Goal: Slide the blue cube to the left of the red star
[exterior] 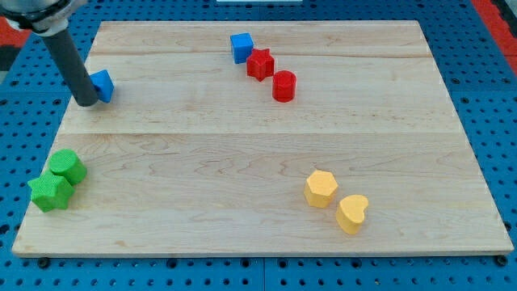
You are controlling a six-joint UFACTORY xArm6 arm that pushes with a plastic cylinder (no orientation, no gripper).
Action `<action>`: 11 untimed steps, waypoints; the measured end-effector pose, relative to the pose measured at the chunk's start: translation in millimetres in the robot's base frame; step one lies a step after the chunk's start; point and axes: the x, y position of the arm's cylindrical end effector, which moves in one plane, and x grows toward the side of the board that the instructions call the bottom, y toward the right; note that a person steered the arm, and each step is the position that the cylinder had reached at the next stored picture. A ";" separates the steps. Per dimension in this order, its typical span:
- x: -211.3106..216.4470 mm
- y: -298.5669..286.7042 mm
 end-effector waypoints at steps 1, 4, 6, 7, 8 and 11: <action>22.3 97.7; -161.6 101.1; -182.2 294.4; -168.0 291.3; -168.0 224.9; -120.5 234.1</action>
